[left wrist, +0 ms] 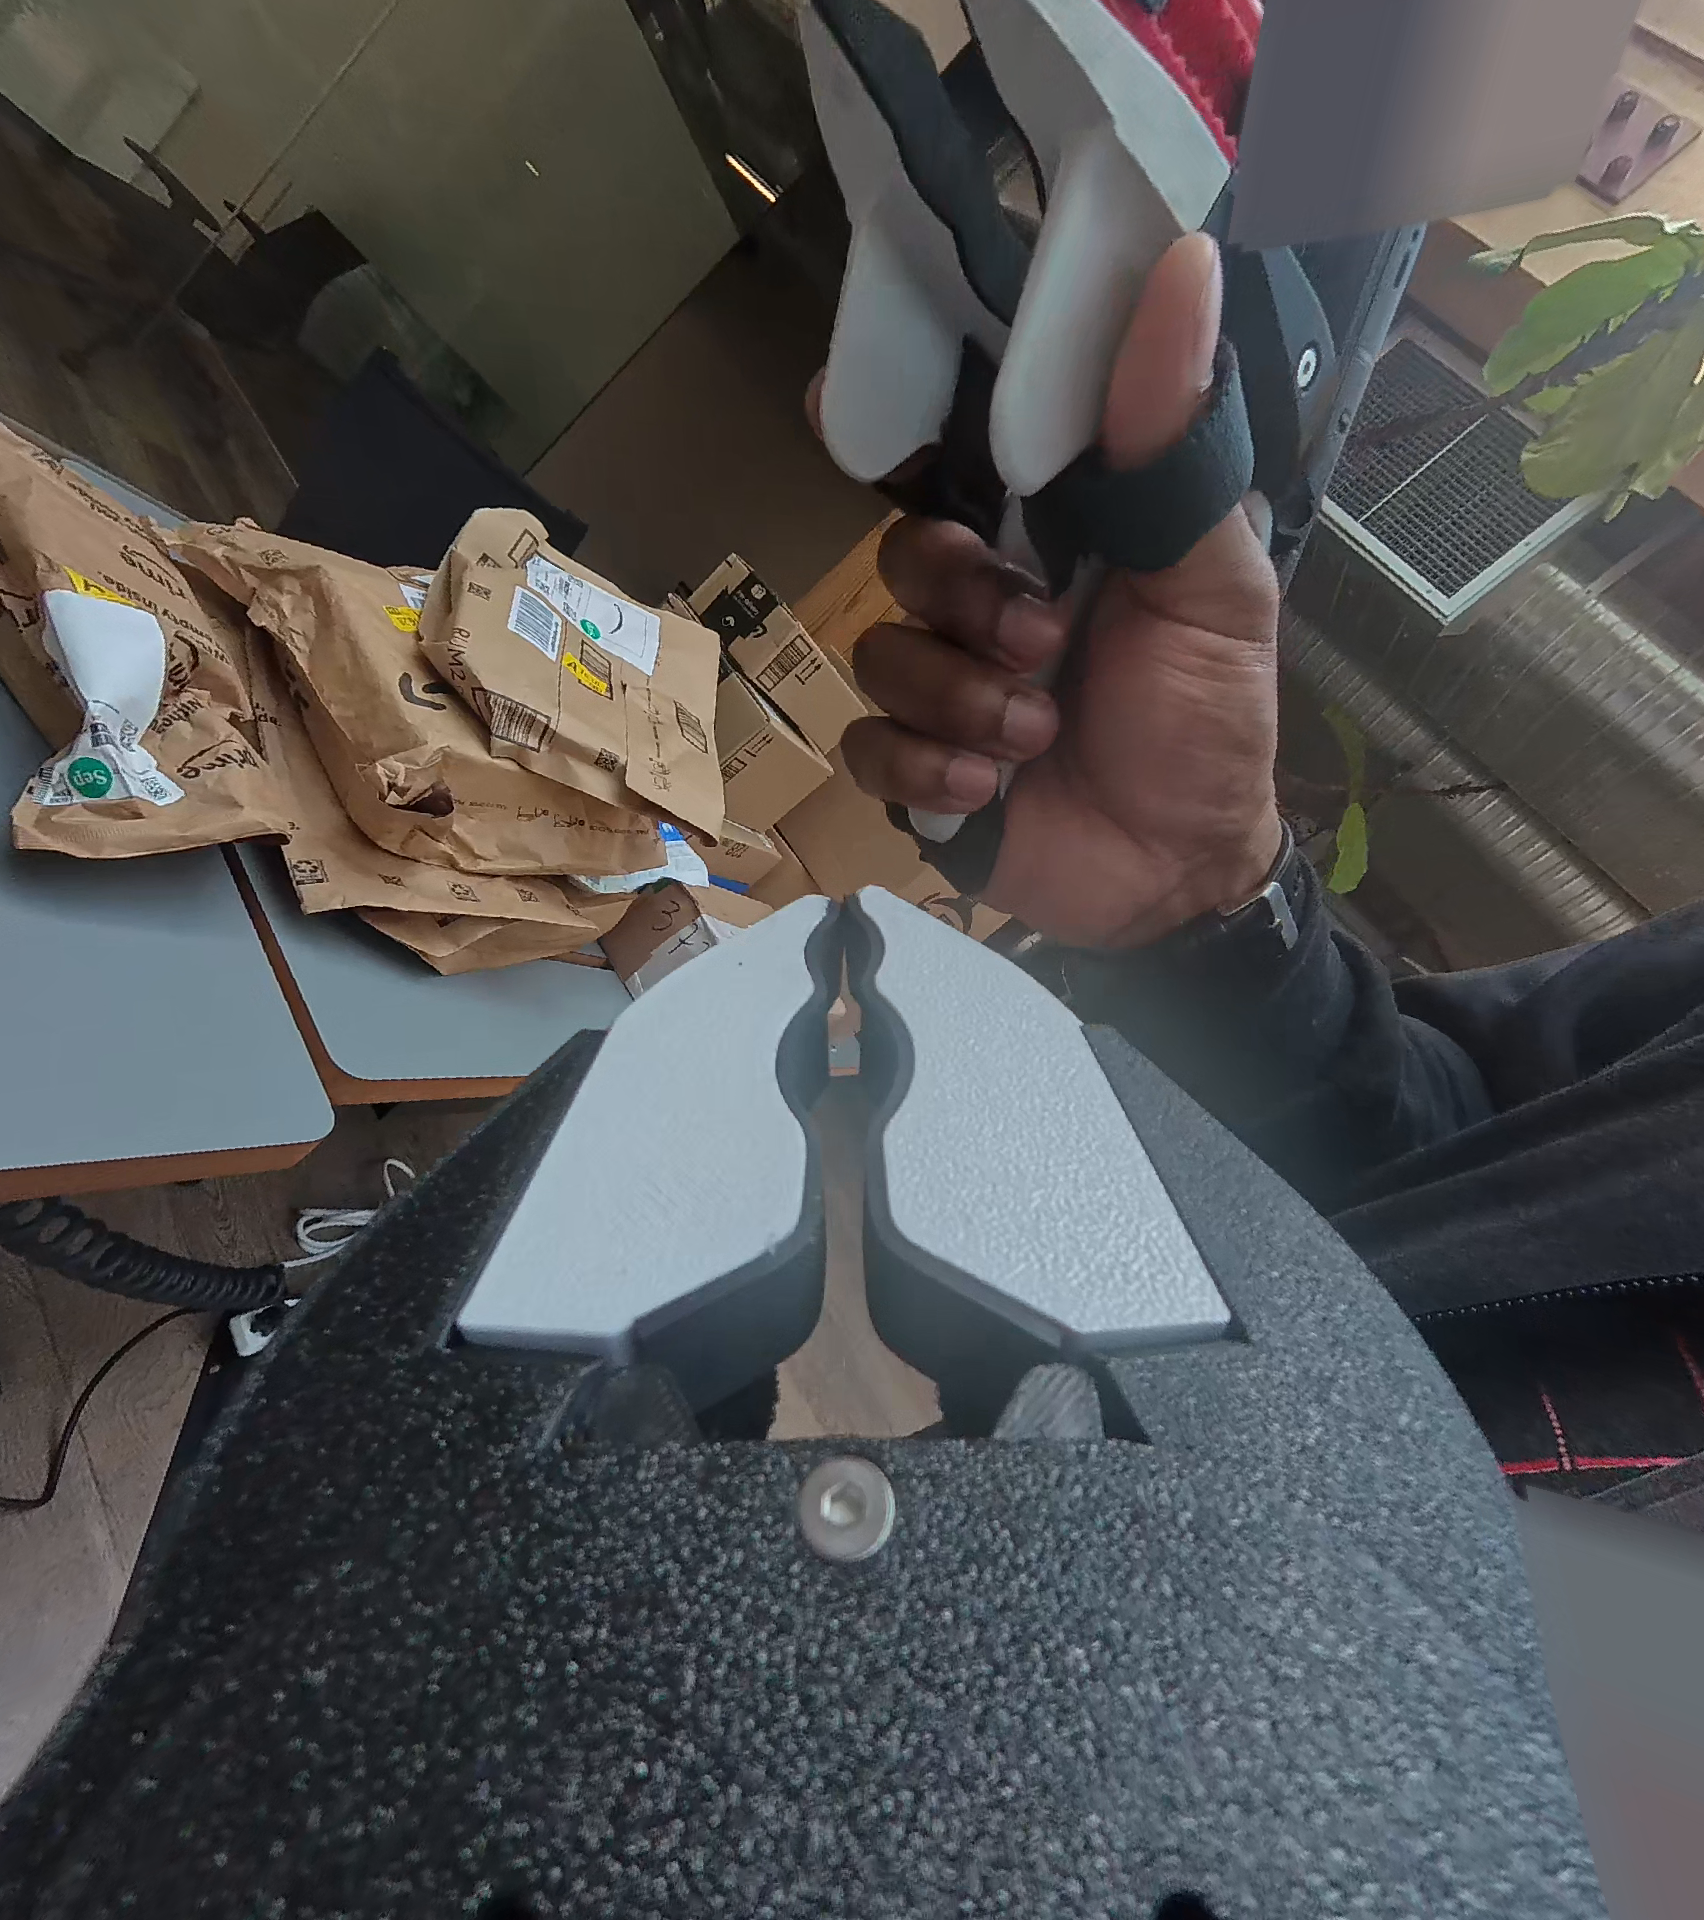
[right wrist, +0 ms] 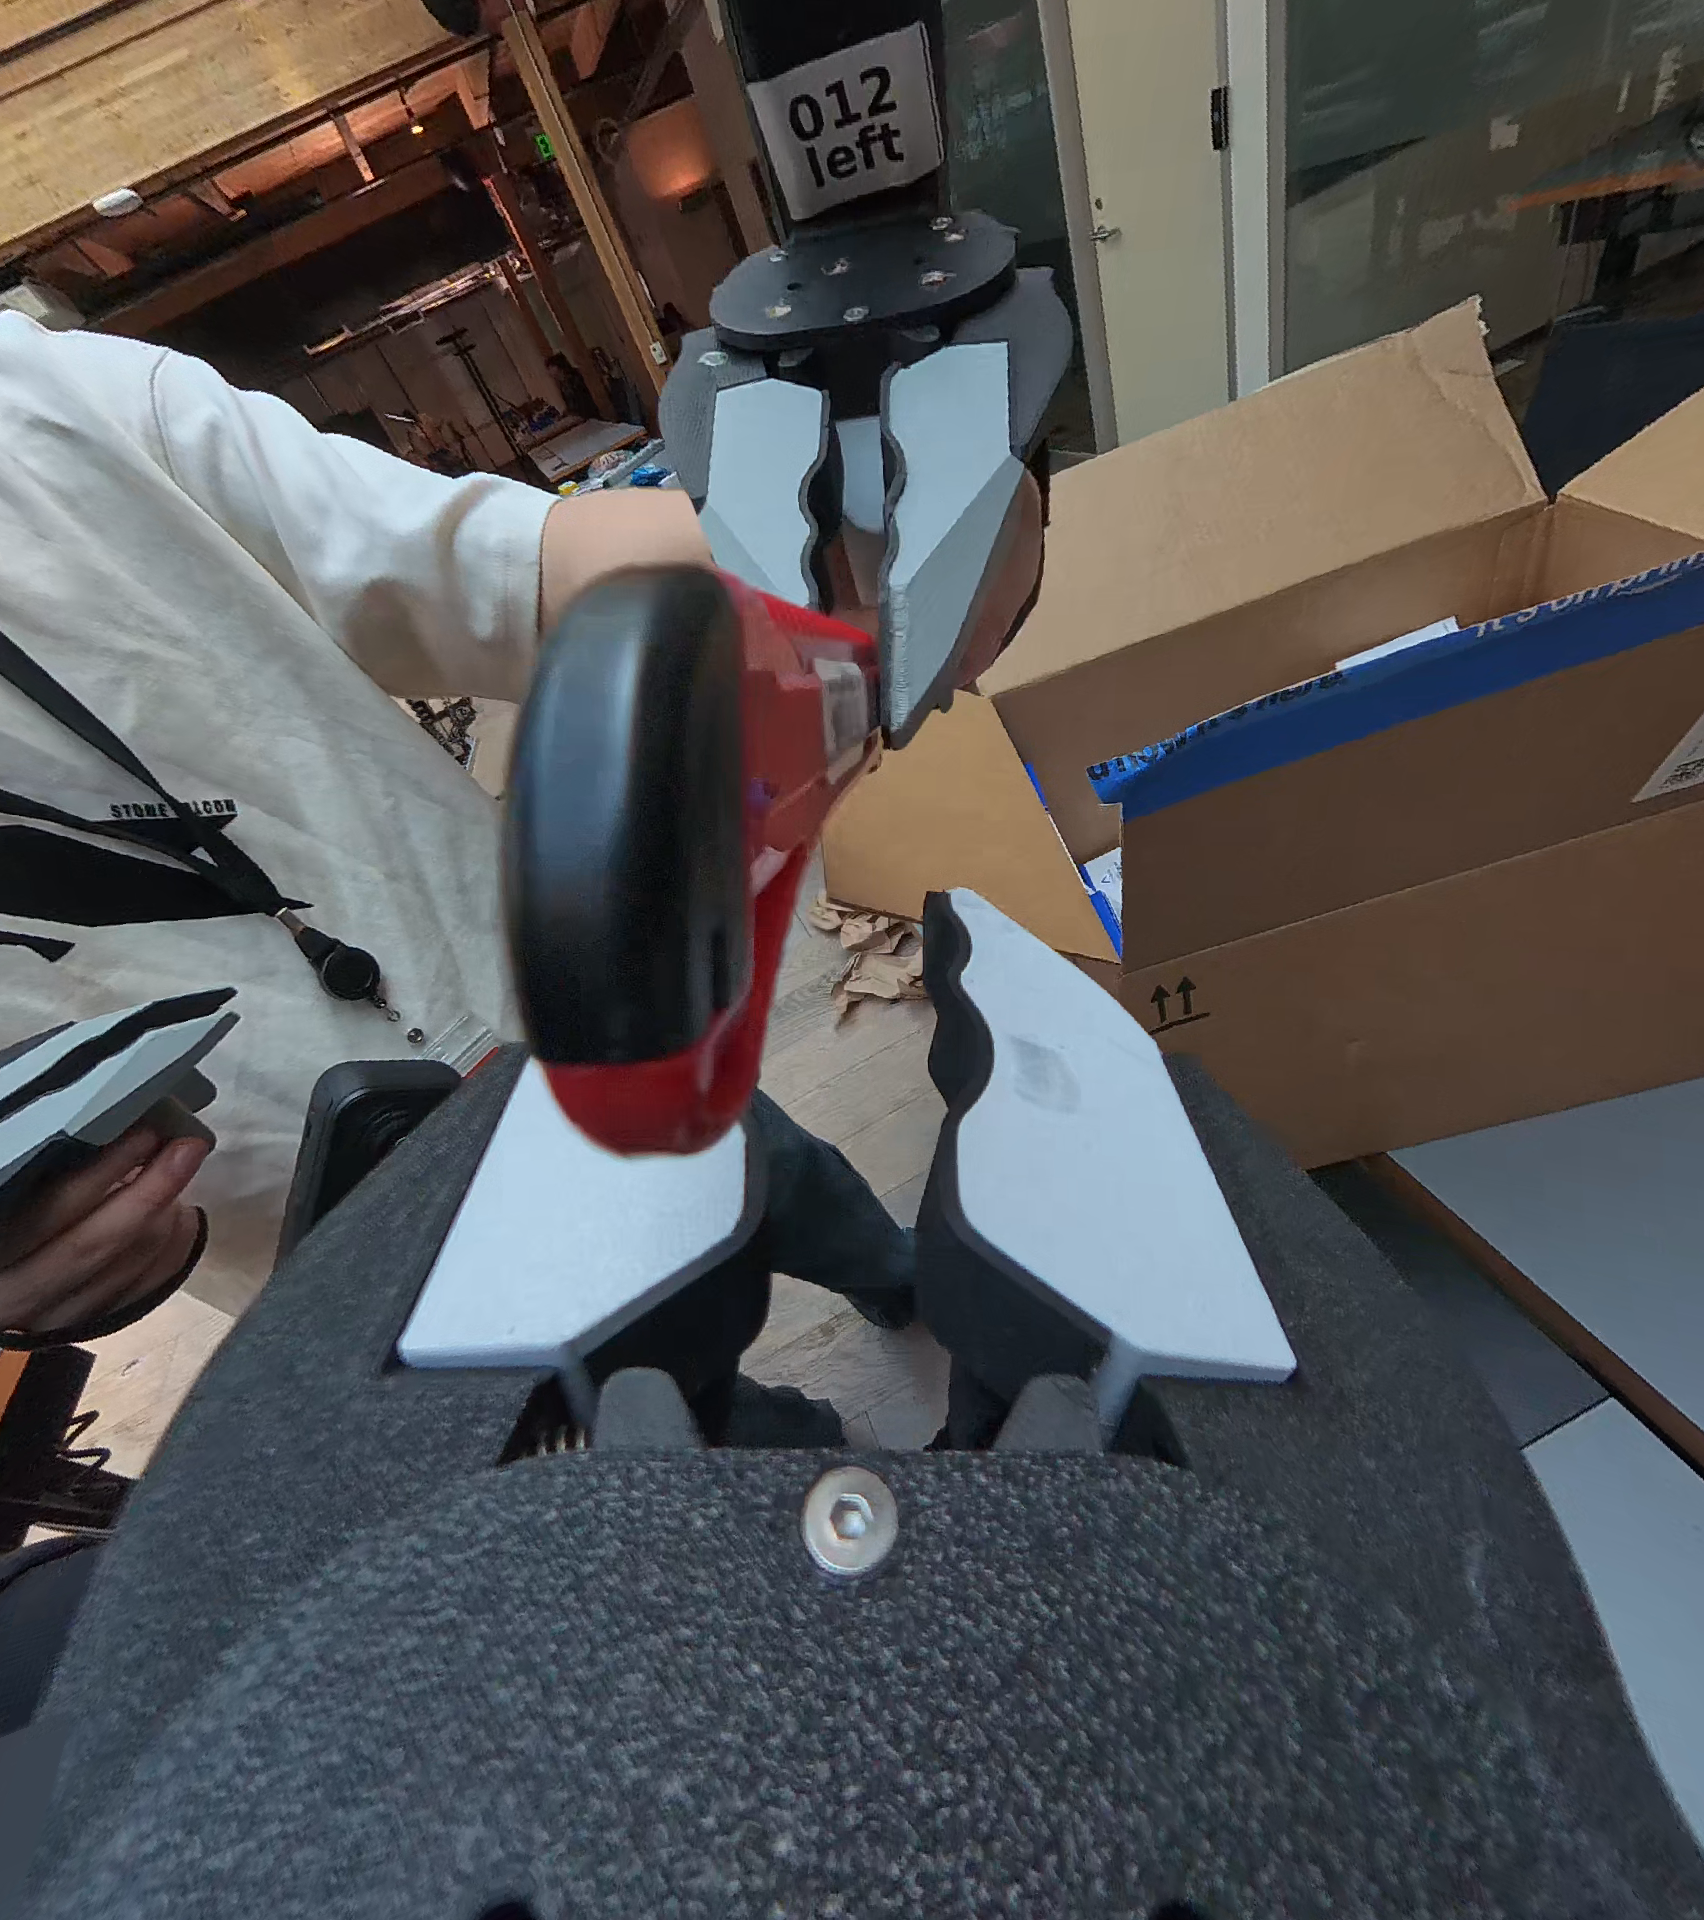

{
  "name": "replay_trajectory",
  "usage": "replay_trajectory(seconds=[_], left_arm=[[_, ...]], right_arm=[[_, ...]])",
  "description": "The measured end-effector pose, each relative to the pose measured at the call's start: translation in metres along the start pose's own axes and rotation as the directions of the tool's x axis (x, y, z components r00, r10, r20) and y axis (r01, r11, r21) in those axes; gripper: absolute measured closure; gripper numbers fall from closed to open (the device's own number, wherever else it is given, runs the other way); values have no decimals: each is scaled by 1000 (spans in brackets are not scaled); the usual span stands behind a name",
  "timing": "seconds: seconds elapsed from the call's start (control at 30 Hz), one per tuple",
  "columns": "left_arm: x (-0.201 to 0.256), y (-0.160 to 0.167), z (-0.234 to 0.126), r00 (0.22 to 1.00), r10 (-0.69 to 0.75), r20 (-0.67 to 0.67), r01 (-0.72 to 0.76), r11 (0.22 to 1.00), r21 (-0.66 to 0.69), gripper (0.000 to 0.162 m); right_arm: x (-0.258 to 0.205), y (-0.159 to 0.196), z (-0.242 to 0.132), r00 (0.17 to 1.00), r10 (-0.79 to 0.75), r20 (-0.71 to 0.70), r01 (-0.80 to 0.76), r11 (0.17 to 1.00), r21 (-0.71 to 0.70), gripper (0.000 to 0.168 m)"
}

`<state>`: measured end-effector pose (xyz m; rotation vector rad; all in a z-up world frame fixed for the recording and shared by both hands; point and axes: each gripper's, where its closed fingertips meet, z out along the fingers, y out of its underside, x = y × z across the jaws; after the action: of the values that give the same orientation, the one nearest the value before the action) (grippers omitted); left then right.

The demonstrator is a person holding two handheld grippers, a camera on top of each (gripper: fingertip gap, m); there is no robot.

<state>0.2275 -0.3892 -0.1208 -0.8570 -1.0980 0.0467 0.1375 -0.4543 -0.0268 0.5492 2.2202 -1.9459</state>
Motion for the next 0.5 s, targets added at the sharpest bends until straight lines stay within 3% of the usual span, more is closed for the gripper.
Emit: replay_trajectory(seconds=[0.5], left_arm=[[-15,-1,15,998,-30,54,25,995,92,162]], right_arm=[[-3,13,-21,995,6,96,-3,1000,-30,139]])
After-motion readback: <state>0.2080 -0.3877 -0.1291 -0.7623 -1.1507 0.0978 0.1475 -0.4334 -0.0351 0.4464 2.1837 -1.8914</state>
